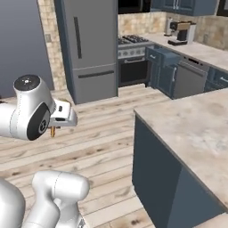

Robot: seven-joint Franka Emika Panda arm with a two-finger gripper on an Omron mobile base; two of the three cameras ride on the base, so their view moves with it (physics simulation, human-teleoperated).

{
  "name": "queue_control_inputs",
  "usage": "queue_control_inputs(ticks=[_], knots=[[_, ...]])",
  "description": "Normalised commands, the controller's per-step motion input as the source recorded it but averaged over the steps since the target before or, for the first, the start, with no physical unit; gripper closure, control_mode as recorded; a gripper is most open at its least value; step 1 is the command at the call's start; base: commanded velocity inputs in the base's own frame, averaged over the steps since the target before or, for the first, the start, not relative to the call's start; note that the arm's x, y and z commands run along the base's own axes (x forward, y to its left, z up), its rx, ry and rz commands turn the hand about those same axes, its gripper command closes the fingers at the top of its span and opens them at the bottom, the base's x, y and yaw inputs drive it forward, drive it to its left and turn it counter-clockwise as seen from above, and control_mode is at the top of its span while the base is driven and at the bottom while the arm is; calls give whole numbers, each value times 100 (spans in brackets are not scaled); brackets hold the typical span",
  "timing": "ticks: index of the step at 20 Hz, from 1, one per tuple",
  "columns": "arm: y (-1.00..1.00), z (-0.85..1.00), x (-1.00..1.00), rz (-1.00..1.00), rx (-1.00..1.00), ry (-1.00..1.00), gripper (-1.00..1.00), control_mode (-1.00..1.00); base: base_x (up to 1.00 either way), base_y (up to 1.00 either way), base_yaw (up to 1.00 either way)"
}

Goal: Pick up the metallic utensils from the counter and place them in the open drawer. Make sure not to pick up any wooden utensils.

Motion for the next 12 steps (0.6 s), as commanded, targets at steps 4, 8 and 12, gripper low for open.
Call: queue_control_inputs(ticks=[4, 8, 12], knots=[[0, 0, 0, 0, 0, 0, 100, 100, 100, 32, 2], [0, 0, 0, 0, 0, 0, 100, 100, 87, 41, -1], [0, 0, 0, 0, 0, 0, 100, 100, 76, 32, -11]])
